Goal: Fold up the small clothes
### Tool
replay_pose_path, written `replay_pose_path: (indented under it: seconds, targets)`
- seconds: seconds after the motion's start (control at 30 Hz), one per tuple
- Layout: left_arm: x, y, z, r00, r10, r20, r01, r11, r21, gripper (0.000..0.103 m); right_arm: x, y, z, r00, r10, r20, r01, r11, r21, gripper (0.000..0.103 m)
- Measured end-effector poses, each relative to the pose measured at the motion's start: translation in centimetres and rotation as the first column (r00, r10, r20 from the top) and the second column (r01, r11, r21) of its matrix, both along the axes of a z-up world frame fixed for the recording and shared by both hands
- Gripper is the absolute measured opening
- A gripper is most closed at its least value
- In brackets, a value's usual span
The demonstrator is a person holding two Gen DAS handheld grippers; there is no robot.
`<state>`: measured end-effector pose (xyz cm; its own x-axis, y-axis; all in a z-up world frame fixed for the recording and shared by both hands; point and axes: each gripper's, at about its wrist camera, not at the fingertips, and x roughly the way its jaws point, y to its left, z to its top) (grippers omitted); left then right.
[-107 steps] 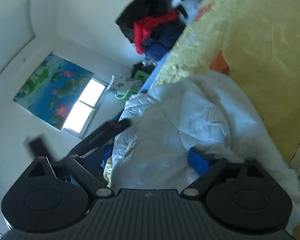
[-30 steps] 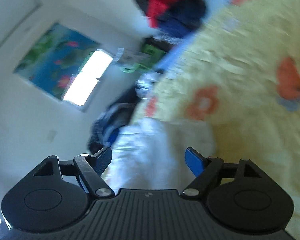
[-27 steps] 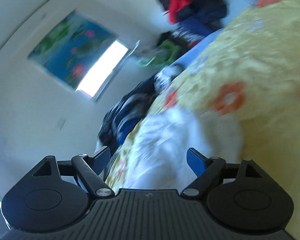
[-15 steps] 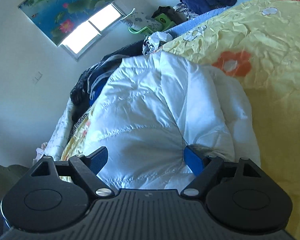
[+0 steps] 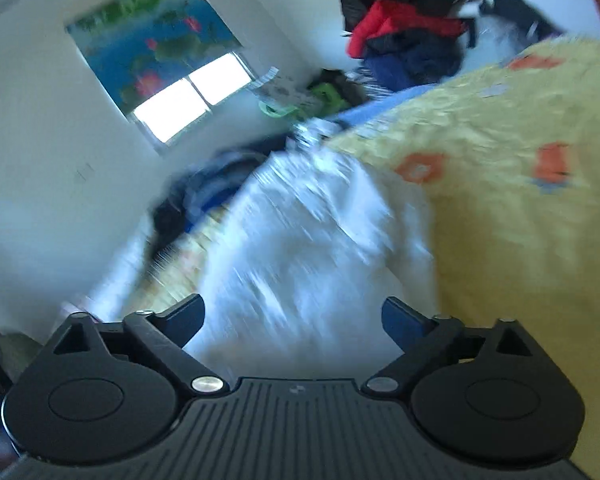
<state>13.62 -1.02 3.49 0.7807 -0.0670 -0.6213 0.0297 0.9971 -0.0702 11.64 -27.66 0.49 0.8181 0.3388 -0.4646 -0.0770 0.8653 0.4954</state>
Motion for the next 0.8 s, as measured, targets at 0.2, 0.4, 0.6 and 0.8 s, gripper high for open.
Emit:
replay_pose_path:
  seconds: [0.2,0.4,0.6,0.8]
  targets:
    - [-2.7,-0.8,-2.5,0.999,-0.017,-0.038,0.020,0.996,0.090,0.103,-3.9,1.3,-2.2,0.995,0.028,-0.091,-0.039,0.992,-0.120,0.097]
    - [-2.0,-1.7,-2.2,1.000,-0.020,-0.022,0.022,0.996,0.081,0.103,-2.0,3.0,-0.4,0.999,0.031,-0.026,-0.035,0.990,-0.137,0.096]
    - [3.1,-4.2,-1.9,0.998,-0.042,0.041,0.033,0.981,0.190,0.103,3.2,3.3,2.3,0.997,0.040,0.069,-0.034,0.996,-0.078,0.102]
    - [5.3,-4.3,-5.0,0.997,-0.036,-0.065,0.044,0.990,0.135,0.103,7.2,3.2,-1.3,0.994,0.024,-0.109,-0.026,1.000,-0.011,0.100]
